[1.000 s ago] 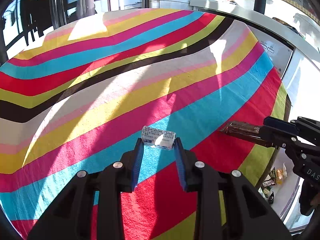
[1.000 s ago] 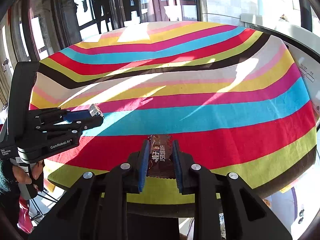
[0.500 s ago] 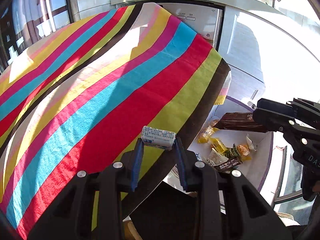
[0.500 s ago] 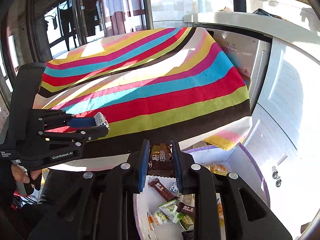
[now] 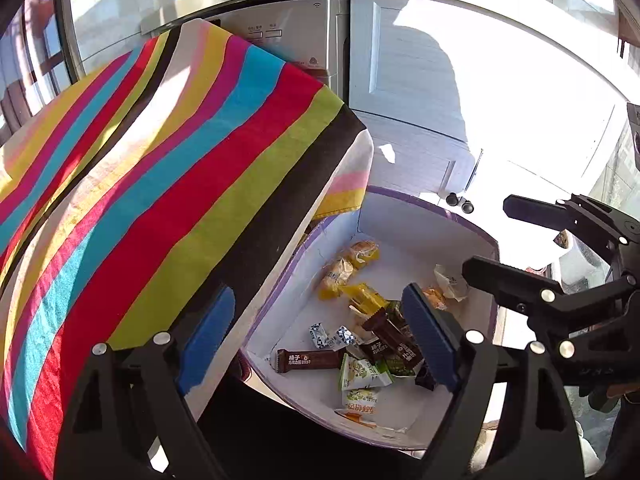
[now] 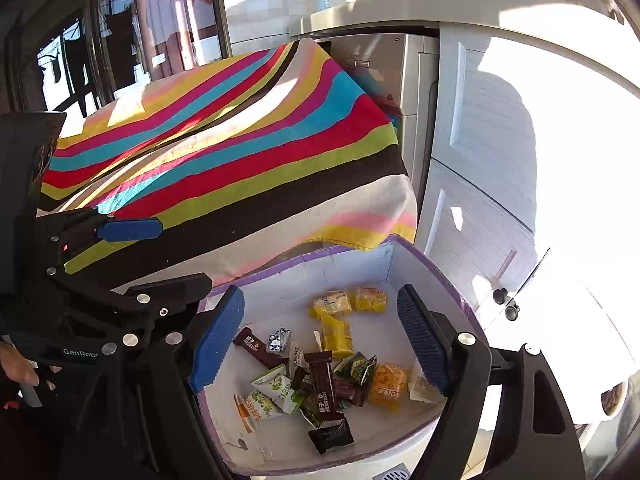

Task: Organize snacks

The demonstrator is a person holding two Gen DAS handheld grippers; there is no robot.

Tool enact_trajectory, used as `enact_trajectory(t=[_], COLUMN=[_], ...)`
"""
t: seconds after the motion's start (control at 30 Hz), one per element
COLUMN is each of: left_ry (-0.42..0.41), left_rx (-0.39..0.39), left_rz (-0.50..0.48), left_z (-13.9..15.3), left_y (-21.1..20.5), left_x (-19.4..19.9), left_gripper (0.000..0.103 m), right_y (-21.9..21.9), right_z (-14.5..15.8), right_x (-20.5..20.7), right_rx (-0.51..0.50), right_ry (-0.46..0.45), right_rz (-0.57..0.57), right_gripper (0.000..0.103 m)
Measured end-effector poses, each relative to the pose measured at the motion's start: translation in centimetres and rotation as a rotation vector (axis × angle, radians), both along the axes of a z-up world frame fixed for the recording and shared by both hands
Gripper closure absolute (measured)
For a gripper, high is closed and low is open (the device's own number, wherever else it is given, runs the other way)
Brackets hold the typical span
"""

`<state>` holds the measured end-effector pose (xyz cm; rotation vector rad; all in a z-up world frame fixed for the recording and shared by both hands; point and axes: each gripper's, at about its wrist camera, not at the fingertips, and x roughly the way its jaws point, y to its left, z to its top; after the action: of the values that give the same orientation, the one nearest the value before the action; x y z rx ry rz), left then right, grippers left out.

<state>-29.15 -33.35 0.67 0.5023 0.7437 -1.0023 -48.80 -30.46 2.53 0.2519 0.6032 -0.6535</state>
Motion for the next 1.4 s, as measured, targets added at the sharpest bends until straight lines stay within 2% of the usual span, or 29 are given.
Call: enact_trajectory(t=[0.03, 0.07, 0.13, 0.2, 0.27, 0.37, 0.5, 0.6, 0.67, 0.9, 1.4], left_ry=[-0.015, -0.035, -0.076, -0.104, -0.101, -0.059, 0.046, 0.079, 0.111, 0.141, 0.175], left_rx=[-0.027, -0.057, -0.123, -0.148, -0.105, -0.022, 0.089, 0.135, 0.157, 0.230, 0.261], left_rz=[0.011, 0.019, 0.021, 0.033, 0.032, 0.033, 0.005, -0.017, -0.027, -0.059, -0.058], left_z=[0.7, 1.3, 2.7, 3.6, 3.6, 2.0, -2.4, -5.1, -6.5, -9.6, -10.3], left_y=[0.3, 0.7, 1.5, 1.8, 1.3, -0.4, -2.2, -2.7, -2.7, -2.2, -2.4], left_x=[-0.2, -0.4, -0.9, -1.2, -1.2, -0.6, 0.0, -0.2, -0.4, -1.8, -2.1], left_gripper=[0.005, 0.002, 0.002, 0.002, 0.002, 0.002, 0.002, 0.002, 0.002, 0.002, 0.002], right_y=[-0.2, -0.4, -0.6, -1.0, -1.8, -3.4, -4.6, -5.0, -5.2, -5.3, -4.7], right_z=[0.0, 0.0, 0.0, 0.0, -0.4, -1.8, -4.5, -6.0, -6.8, -7.5, -8.3], right_x=[-0.6, -1.2, -2.5, -3.6, -4.2, -4.0, -3.1, -2.6, -2.2, -1.0, -0.1], right_rx=[0.001, -0.006, -0.014, 0.001, 0.036, 0.113, 0.180, 0.211, 0.225, 0.239, 0.238], right_ry=[-0.009, -0.017, -0.046, -0.080, -0.089, -0.019, 0.115, 0.142, 0.151, 0.150, 0.178], right_rz=[-0.020, -0.047, -0.096, -0.133, -0.185, -0.278, -0.342, -0.366, -0.372, -0.360, -0.338], right_gripper=[0.019, 0.017, 0.017, 0.017, 0.017, 0.017, 0.017, 0.017, 0.017, 0.017, 0.017])
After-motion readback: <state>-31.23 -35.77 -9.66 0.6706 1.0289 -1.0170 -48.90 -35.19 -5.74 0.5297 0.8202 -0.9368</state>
